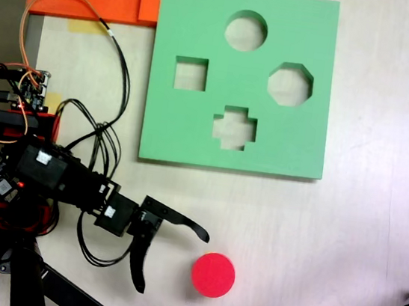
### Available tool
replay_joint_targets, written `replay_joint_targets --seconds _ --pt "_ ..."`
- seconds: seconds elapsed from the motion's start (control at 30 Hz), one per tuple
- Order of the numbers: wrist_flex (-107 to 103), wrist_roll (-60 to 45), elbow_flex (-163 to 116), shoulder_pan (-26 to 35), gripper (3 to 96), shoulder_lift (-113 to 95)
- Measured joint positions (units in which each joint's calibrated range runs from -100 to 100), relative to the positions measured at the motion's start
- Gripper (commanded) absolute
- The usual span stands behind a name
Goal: Put the cylinder block into the corresponding hole
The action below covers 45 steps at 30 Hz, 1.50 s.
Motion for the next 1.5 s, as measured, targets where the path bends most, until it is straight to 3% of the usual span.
replay_joint_targets --seconds 0.5,0.6,0.67,0.87,1.17,1.23,1.37,1.5 --pt "0.0 0.8 25.1 -0.9 88.5 31.2" --pt "0.0 1.2 26.4 -1.1 75.5 32.3" --pt "0.0 1.2 26.4 -1.2 55.1 32.4" --pt "0.0 1.4 26.3 -1.4 39.6 32.4" --pt "0.1 1.4 24.8 -1.4 35.5 31.3" --pt "0.0 1.4 24.4 -1.1 31.1 29.1" --pt "-1.5 1.5 23.9 0.2 31.1 14.4" --pt "-17.2 1.5 26.7 3.0 31.1 -6.8"
